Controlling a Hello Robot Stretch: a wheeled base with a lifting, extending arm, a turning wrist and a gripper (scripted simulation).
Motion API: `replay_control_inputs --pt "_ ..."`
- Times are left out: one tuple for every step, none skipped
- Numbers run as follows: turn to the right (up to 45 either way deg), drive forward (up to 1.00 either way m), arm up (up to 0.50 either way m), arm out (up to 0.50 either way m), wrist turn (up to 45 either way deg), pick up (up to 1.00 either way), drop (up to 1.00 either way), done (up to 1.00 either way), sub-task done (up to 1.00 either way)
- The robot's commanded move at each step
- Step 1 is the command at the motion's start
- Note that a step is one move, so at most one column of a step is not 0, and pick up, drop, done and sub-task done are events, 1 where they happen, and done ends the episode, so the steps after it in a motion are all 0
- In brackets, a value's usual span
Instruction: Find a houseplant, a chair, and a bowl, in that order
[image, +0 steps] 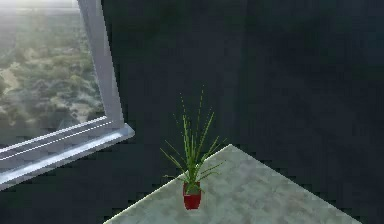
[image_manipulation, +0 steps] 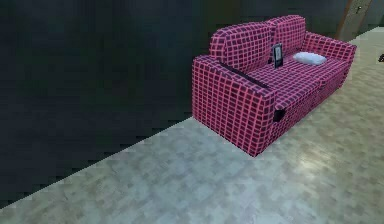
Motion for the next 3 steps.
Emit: replay_control_inputs --pt "45.0 0.0 0.0 0.0 0.0 0.0 0.0 0.0 0.0" --pt "45.0 0.0 0.0 0.0 0.0 0.0 0.0 0.0 0.0" --pt "42.0 0.0 0.0 0.0 0.0 0.0 0.0 0.0 0.0"
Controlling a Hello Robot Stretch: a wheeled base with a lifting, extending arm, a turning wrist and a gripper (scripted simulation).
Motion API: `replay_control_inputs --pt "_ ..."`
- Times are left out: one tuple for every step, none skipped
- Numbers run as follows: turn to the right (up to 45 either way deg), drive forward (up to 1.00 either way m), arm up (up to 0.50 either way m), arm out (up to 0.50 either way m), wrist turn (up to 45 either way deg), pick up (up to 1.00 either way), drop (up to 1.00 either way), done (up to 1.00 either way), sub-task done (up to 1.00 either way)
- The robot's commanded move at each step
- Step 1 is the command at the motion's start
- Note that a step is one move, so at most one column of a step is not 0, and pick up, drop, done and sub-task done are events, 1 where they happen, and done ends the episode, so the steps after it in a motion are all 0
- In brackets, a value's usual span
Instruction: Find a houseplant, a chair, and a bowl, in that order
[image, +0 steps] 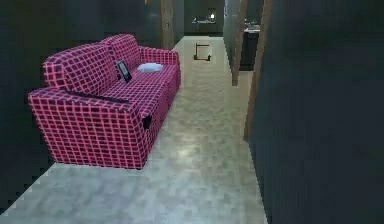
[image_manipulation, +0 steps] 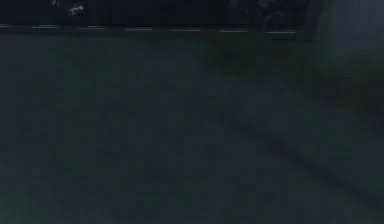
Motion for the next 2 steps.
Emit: replay_control_inputs --pt "0.0 1.0 0.0 0.0 0.0 0.0 0.0 0.0 0.0" --pt "3.0 0.0 0.0 0.0 0.0 0.0 0.0 0.0 0.0"
